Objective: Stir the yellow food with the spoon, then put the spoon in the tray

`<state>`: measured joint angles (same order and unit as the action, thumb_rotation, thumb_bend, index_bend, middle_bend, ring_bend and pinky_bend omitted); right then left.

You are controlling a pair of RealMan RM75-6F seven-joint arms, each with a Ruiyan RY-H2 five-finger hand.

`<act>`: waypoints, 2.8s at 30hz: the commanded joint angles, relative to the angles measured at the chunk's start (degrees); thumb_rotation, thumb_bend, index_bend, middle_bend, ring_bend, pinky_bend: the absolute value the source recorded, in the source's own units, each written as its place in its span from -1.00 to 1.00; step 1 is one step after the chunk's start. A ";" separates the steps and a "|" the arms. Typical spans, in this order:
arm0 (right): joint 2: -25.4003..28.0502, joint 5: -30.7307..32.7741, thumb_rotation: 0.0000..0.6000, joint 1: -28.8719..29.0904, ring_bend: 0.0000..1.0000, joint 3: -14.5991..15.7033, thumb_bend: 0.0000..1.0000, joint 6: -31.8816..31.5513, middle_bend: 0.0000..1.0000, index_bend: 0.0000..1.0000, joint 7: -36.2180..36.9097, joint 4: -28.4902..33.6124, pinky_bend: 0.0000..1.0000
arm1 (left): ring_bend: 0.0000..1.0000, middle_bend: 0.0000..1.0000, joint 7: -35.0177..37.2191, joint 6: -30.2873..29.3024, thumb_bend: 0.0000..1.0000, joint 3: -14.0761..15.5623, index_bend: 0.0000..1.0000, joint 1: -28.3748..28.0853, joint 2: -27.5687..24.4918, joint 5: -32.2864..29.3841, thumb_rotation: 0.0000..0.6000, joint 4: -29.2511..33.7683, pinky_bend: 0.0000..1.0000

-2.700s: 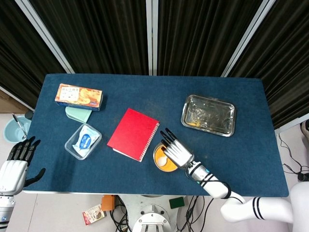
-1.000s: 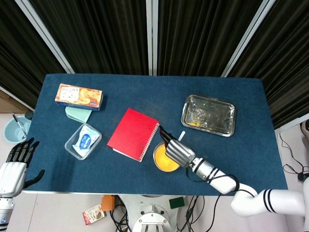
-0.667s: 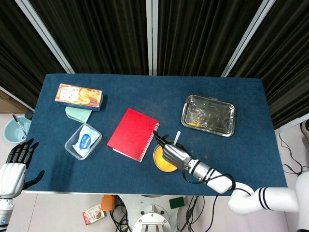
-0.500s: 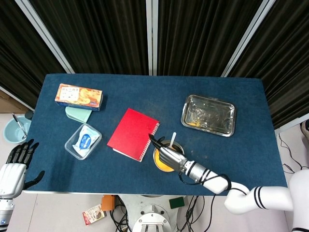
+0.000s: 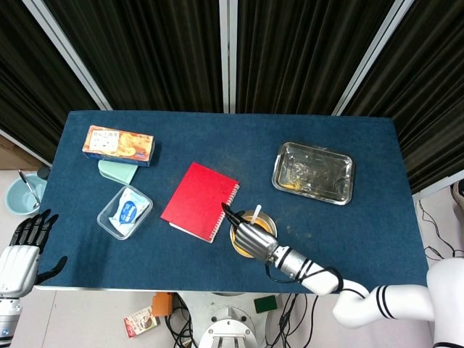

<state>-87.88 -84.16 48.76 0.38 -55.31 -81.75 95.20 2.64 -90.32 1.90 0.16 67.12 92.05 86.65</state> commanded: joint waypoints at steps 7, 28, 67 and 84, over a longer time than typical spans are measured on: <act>-1.60 -3.93 1.00 -6.38 -0.70 0.26 -0.07 -9.88 -0.22 0.51 18.20 -3.78 -0.96 | -0.98 -0.98 -1.19 0.04 -0.53 -0.10 -0.94 -0.25 -0.40 0.36 1.00 1.25 -0.84; 5.56 -12.66 1.00 -1.86 -0.68 -0.48 -0.07 1.79 -0.19 0.53 -1.64 -3.49 -1.00 | -0.98 -0.98 -3.95 0.23 -0.53 0.13 -0.94 -0.32 -1.39 0.85 1.00 3.94 -0.84; -2.49 -5.17 1.00 -6.44 -0.55 -1.55 -0.12 -4.70 -0.10 0.66 3.88 -3.01 -1.00 | -0.98 -0.98 -1.06 0.72 -0.53 0.19 -0.94 -0.06 0.13 0.04 1.00 0.51 -0.84; -1.91 -8.70 1.00 -10.92 -0.54 -1.89 -0.13 -12.47 -0.10 0.67 19.84 -5.67 -1.00 | -0.98 -0.98 -4.16 0.49 -0.53 0.21 -0.94 -0.23 -1.24 0.70 1.00 3.82 -0.84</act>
<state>-90.15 -92.46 37.92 -1.44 -67.59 -62.03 89.43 -1.48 -89.86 2.09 -0.07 65.90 92.74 90.43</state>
